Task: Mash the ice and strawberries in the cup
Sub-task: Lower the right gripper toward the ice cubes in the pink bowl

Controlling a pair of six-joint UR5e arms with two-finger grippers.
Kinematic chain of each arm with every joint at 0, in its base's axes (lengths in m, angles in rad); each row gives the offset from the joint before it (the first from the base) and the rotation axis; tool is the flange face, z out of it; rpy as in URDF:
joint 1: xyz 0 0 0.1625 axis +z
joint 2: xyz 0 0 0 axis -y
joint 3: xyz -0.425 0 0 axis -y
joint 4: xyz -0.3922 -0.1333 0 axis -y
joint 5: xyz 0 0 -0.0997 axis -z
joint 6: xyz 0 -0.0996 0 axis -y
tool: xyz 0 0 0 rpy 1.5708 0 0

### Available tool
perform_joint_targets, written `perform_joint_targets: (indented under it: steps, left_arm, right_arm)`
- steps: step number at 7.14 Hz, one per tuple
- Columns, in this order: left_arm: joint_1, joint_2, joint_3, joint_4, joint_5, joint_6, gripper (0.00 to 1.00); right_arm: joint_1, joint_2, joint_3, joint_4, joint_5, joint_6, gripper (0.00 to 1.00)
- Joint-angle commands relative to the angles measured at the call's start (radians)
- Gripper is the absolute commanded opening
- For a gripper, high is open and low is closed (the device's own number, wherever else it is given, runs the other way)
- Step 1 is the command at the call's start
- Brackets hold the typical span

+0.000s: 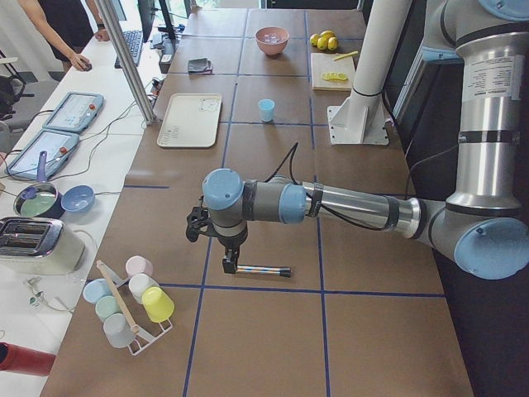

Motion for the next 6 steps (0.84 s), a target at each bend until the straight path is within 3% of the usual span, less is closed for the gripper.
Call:
perform_joint_targets:
  steps: [1, 3, 5, 6]
  left_arm:
    - [0.004, 0.007, 0.003, -0.002, -0.001, 0.002, 1.00]
    - [0.004, 0.008, 0.003, 0.000, -0.008, -0.003, 1.00]
    - [0.004, 0.008, 0.008, 0.000, -0.010, -0.001, 1.00]
    - [0.004, 0.008, 0.012, -0.002, -0.005, 0.002, 1.00]
  right_arm:
    - [-0.030, 0.000, -0.004, 0.125, 0.005, 0.050, 1.00]
    - [-0.161, 0.000, -0.007, 0.252, -0.007, 0.308, 1.00]
    - [-0.289, 0.004, -0.017, 0.384, -0.071, 0.585, 0.98]
    - [-0.355, 0.011, -0.018, 0.429, -0.144, 0.671, 0.98]
